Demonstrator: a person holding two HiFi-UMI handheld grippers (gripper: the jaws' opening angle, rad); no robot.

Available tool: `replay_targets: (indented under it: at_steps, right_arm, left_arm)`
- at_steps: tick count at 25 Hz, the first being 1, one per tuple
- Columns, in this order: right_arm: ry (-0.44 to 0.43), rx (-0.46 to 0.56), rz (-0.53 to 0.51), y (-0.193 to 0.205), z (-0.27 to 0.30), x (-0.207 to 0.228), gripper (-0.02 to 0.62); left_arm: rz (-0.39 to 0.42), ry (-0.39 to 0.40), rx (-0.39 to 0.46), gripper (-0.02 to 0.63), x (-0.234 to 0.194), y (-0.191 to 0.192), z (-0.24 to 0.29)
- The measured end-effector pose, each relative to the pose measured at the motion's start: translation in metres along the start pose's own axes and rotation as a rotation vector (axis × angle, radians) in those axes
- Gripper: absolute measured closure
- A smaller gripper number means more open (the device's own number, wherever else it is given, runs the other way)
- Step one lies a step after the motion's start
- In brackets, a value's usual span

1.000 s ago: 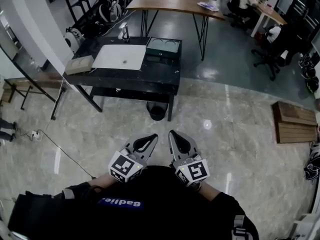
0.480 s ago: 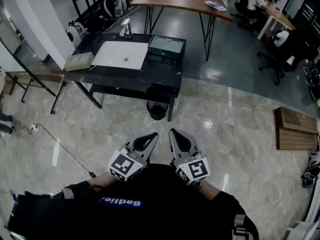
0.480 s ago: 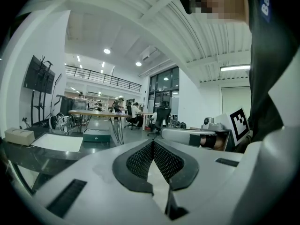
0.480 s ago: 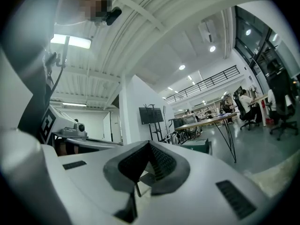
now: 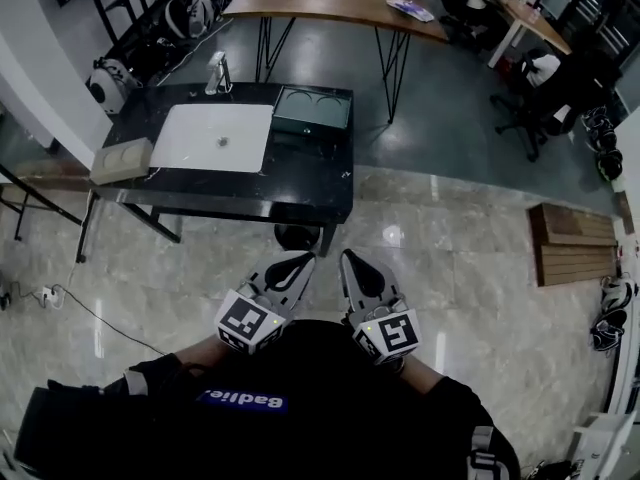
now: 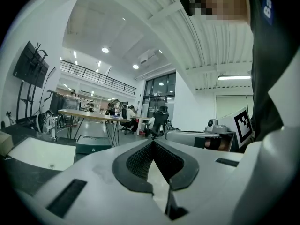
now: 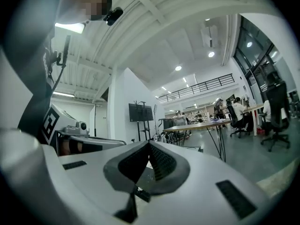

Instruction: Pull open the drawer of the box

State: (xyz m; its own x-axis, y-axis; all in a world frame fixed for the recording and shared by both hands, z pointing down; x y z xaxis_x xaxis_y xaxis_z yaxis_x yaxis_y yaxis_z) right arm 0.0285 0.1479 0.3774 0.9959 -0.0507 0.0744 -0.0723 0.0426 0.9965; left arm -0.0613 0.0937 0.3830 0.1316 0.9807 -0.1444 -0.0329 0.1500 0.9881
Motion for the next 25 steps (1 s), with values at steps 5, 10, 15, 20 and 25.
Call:
replay_targets:
  at_steps: [5,10,15,20,25]
  right_arm:
    - [0.056,-0.002,-0.02,-0.02,0.087,0.009,0.597]
    - [0.07,0.026,-0.057,-0.031,0.159,0.01,0.597]
    - [0.092,-0.002,-0.063,-0.028,0.193,0.025,0.597]
    - [0.081,0.0,-0.078,-0.028,0.219,0.051,0.597]
    - [-0.011,0.012,-0.087,-0.029,0.247,0.09,0.597]
  left_arm:
    - [-0.042,0.035,0.004,0.604,-0.091,-0.019,0.017]
    - [-0.063,0.051,-0.017,0.604,-0.169,-0.017,0.029]
    - [-0.12,0.053,-0.043,0.604,-0.207,-0.007,0.045]
    - [-0.143,0.019,-0.075,0.604,-0.23,-0.001,0.067]
    - [-0.125,-0.04,-0.125,0.604,-0.239,0.005,0.102]
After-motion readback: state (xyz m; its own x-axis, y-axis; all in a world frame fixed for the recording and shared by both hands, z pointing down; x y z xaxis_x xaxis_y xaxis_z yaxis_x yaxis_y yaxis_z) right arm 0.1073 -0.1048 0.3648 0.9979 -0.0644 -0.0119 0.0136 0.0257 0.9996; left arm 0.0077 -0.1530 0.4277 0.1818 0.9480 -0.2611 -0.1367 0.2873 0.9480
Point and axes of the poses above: the fingertips, and each gripper's own axes: z forward along the fingers, x to its right, y out of its underside, the point moved 4 cm from there along -z, backward along the fingers, and after that the axes turned 3 degrees about y, right-handed, at the moved point
